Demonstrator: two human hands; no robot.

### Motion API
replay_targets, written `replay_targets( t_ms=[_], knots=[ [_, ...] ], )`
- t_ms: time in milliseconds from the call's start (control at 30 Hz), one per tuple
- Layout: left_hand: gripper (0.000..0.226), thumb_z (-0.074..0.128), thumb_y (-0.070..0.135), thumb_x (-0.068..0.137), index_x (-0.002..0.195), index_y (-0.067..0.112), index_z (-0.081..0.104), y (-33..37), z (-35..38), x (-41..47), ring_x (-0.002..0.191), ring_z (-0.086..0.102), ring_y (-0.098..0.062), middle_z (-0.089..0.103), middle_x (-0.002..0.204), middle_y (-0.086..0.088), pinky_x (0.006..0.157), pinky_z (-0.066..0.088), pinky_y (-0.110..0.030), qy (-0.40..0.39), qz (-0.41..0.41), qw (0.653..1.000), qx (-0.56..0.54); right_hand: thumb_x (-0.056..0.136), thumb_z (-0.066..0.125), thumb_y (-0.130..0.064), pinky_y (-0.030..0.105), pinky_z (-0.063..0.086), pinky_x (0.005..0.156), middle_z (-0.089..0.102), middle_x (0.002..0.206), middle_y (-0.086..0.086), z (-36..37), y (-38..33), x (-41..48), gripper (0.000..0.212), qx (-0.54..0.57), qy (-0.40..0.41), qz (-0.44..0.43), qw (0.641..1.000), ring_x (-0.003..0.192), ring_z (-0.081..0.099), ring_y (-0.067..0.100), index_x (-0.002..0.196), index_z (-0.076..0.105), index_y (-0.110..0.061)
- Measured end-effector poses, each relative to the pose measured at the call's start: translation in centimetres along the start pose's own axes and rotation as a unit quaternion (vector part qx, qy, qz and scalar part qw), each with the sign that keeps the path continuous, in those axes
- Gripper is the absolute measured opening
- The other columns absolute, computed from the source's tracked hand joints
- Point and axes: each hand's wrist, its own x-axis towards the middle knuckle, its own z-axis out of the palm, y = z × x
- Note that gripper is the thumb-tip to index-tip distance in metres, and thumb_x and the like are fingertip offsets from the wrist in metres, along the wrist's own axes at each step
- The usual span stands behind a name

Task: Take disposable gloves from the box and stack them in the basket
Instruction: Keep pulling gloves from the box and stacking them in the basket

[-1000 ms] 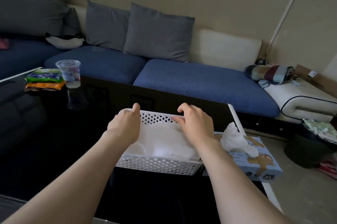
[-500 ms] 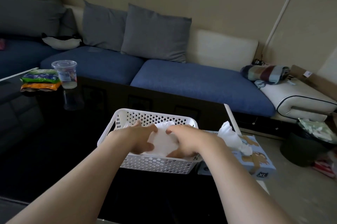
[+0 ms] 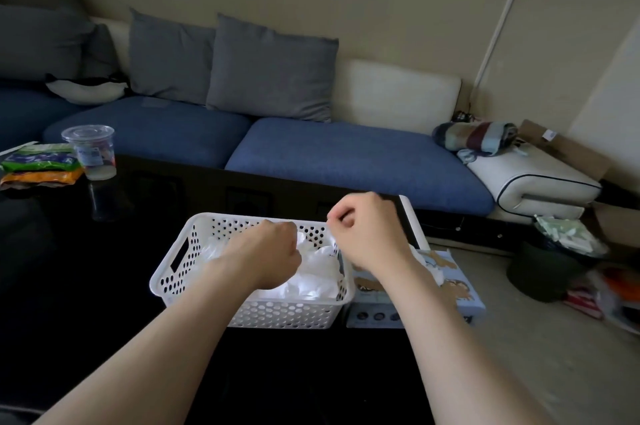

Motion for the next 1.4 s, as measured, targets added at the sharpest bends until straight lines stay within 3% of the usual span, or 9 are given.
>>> replay_targets(
  t_ms=[100, 233, 400, 600, 867, 1000, 1133, 1267, 1400],
  knots=[
    [0.015, 0.052, 0.035, 0.102, 0.109, 0.026, 0.061, 1.5, 0.5, 0.3, 0.074, 0.063, -0.012, 0.065, 0.090, 0.007, 0.061, 0.052, -0.029, 0.046, 0.037, 0.997, -0.058, 0.096, 0.070, -0.018, 0.033, 0.056, 0.075, 0.072, 0.081, -0.010, -1.6, 1.9, 0.3, 0.009, 0.014, 0.126, 0.057, 0.990, 0.078, 0.067, 0.011, 0.093, 0.071, -0.026],
    [0.012, 0.056, 0.031, 0.101, 0.109, 0.027, 0.064, 3.7, 1.4, 0.7, 0.097, 0.056, -0.014, 0.064, 0.094, 0.011, 0.079, 0.052, -0.032, 0.113, 0.114, 0.981, -0.107, 0.088, 0.074, -0.015, 0.043, 0.055, 0.095, 0.064, 0.105, -0.007, -3.9, 4.9, -0.4, 0.027, -0.023, 0.069, 0.172, 0.983, 0.106, 0.063, 0.023, 0.110, 0.063, -0.027],
    [0.024, 0.056, 0.028, 0.101, 0.123, 0.026, 0.065, 6.8, 2.6, 1.1, 0.114, 0.054, -0.013, 0.067, 0.115, 0.010, 0.096, 0.049, -0.035, 0.086, 0.160, 0.973, -0.143, 0.073, 0.093, -0.027, 0.040, 0.061, 0.082, 0.068, 0.081, -0.009, -5.5, 6.5, -1.7, 0.025, 0.002, 0.046, 0.200, 0.979, 0.087, 0.067, 0.014, 0.078, 0.069, -0.022],
    [0.038, 0.057, 0.028, 0.102, 0.139, 0.021, 0.059, 9.4, 3.9, 2.1, 0.126, 0.057, -0.019, 0.064, 0.135, 0.002, 0.104, 0.048, -0.038, 0.056, 0.158, 0.973, -0.157, 0.066, 0.103, -0.031, 0.027, 0.058, 0.064, 0.073, 0.083, -0.006, -5.7, 9.4, -2.2, 0.037, 0.020, -0.001, 0.200, 0.980, 0.080, 0.070, 0.010, 0.087, 0.074, -0.025],
    [0.056, 0.068, 0.036, 0.093, 0.143, 0.023, 0.049, 11.3, 5.2, 2.7, 0.119, 0.059, -0.020, 0.065, 0.129, 0.005, 0.103, 0.044, -0.038, 0.034, 0.157, 0.978, -0.134, 0.096, 0.081, -0.024, 0.010, 0.041, 0.062, 0.073, 0.084, -0.009, -5.2, 11.9, -2.2, 0.004, 0.003, -0.003, 0.109, 0.994, 0.077, 0.066, 0.003, 0.097, 0.083, -0.020],
    [0.062, 0.068, 0.041, 0.090, 0.141, 0.027, 0.037, 11.7, 5.9, 3.0, 0.109, 0.064, -0.022, 0.067, 0.120, 0.007, 0.103, 0.036, -0.039, 0.032, 0.169, 0.980, -0.101, 0.106, 0.065, -0.024, 0.012, 0.045, 0.061, 0.073, 0.081, -0.007, -5.2, 12.6, -2.3, 0.019, 0.003, 0.013, 0.037, 0.999, 0.073, 0.067, 0.010, 0.094, 0.080, -0.020],
    [0.044, 0.060, 0.044, 0.093, 0.130, 0.027, 0.043, 11.8, 6.3, 3.2, 0.104, 0.064, -0.021, 0.066, 0.113, 0.007, 0.110, 0.032, -0.043, 0.017, 0.171, 0.983, -0.067, 0.111, 0.051, -0.018, 0.025, 0.051, 0.069, 0.071, 0.085, -0.004, -4.9, 13.3, -2.2, 0.026, 0.000, 0.042, 0.032, 0.999, 0.079, 0.065, 0.011, 0.096, 0.073, -0.020],
    [0.044, 0.061, 0.049, 0.092, 0.129, 0.029, 0.045, 11.8, 6.4, 3.3, 0.105, 0.064, -0.020, 0.067, 0.111, 0.009, 0.110, 0.031, -0.042, 0.005, 0.166, 0.984, -0.062, 0.112, 0.047, -0.018, 0.010, 0.043, 0.064, 0.067, 0.087, -0.004, -4.8, 13.1, -2.2, 0.027, 0.022, 0.069, 0.048, 0.996, 0.080, 0.060, 0.006, 0.094, 0.065, -0.019],
    [0.049, 0.067, 0.050, 0.089, 0.123, 0.027, 0.039, 11.7, 6.2, 3.2, 0.101, 0.066, -0.022, 0.071, 0.109, 0.007, 0.109, 0.032, -0.039, 0.003, 0.154, 0.984, -0.087, 0.112, 0.045, -0.017, 0.008, 0.041, 0.066, 0.065, 0.090, -0.004, -4.7, 12.7, -2.0, 0.026, 0.055, 0.131, 0.059, 0.988, 0.080, 0.058, 0.005, 0.094, 0.062, -0.012]
  ],
)
